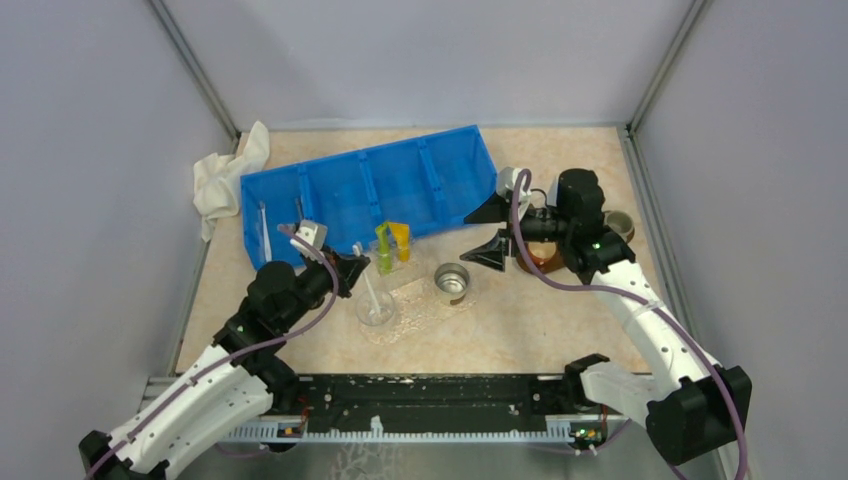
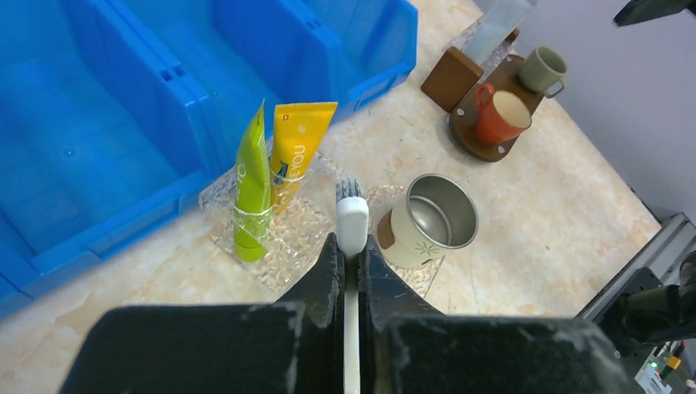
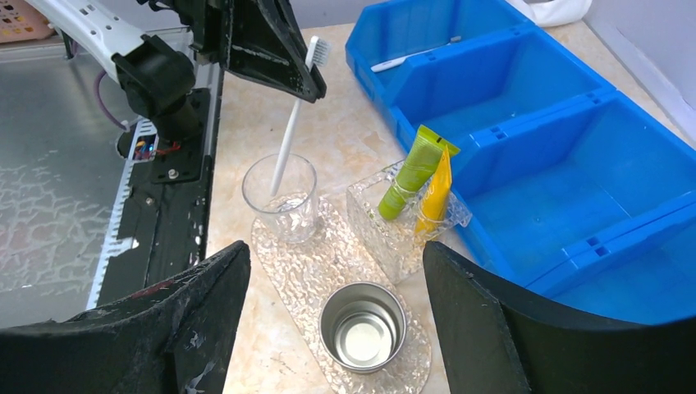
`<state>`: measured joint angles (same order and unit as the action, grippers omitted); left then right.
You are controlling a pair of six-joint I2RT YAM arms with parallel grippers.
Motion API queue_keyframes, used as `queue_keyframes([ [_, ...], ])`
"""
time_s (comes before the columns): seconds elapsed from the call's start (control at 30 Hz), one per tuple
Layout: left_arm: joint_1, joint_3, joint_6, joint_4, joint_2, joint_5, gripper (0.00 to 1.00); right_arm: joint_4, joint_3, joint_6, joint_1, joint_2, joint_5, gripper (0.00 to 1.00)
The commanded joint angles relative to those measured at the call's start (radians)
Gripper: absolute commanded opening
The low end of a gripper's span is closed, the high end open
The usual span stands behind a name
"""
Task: Prepare toiletry sets of a toothbrush and toothpaste on the tray
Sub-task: Place the toothbrush in the cup.
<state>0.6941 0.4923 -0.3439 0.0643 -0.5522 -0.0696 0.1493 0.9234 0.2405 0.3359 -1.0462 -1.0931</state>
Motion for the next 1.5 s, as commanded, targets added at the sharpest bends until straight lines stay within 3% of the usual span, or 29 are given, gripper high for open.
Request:
queue_keyframes([
  [0.0, 0.004, -0.034, 0.011, -0.088, -0.006, -0.012, 0.00, -0.042, 0.002, 0.008, -0.014, 0.032, -0.014, 0.77],
  [0.8, 0.003, -0.086, 0.008, -0.135, -0.072, 0.004, 0.01, -0.044, 0.000, 0.008, -0.015, 0.033, -0.027, 0.77],
  [1.23, 0.004, -0.074, 0.004, -0.101, -0.060, 0.018, 0.41, -0.045, 0.000, 0.008, -0.015, 0.038, -0.031, 0.77],
  [1.47, 0.004, 0.007, 0.059, -0.068, -0.034, -0.033, 0.61, -0.045, 0.000, 0.007, -0.015, 0.040, -0.032, 0.77],
])
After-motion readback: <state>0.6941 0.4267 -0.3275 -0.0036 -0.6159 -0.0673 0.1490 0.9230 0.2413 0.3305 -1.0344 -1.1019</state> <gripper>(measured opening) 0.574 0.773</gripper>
